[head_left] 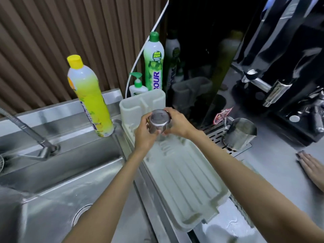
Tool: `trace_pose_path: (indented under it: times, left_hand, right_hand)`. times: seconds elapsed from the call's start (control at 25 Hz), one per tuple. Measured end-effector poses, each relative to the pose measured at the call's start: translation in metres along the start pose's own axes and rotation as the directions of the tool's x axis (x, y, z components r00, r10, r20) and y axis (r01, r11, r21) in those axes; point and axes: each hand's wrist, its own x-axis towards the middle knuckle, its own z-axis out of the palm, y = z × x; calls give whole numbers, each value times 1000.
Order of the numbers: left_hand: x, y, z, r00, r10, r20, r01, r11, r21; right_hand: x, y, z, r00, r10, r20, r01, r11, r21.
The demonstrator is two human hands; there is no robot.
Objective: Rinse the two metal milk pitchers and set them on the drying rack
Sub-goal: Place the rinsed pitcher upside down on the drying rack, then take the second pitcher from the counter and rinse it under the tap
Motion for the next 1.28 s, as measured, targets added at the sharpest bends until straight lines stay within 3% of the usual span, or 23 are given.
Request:
trace_pose_path:
  times: [0.28,0.36,0.44,0.52,0.6,0.76,0.92,1.04,1.16,1.28]
  left_hand:
    - [1,-4,-5,990,-35,136,7,980,198]
    - [-2,0,-5,978,-64,199,-7,941,337]
    - [-13,12,2,993,-24,117,-26,911,411]
    - [-29,30,18,986,165,23,-162,919,359]
    - [-44,52,46,944,329,36,-326,907,268]
    - [-59,84,107,810,410,420,-474,879,56]
    - [-51,93,162,710,311,632,-524,833,178]
    - [-35,102,184,650,213,729,-577,763,291]
    - [-28,108,194,659,18,752,-540,708,456]
    - [-34,125,197,729,-36,683,-594,461,659]
  right_hand:
    - [-9,12,14,995,55,84,-64,992,107]
    - [-19,10,10,991,91,98,-103,987,125]
    - [-35,8,-3,983,115,141,-130,986,101]
    - [-53,9,-22,967,162,198,-179,981,73]
    - [-78,17,-48,955,206,214,-222,974,52]
    - [-139,49,-94,917,329,227,-364,922,131]
    - [-189,95,-115,845,498,194,-534,791,299]
    - [-203,118,-125,829,530,181,-551,717,426]
    - [-203,123,-125,836,512,196,-530,663,530]
    - [-200,123,-123,833,488,261,-543,632,553]
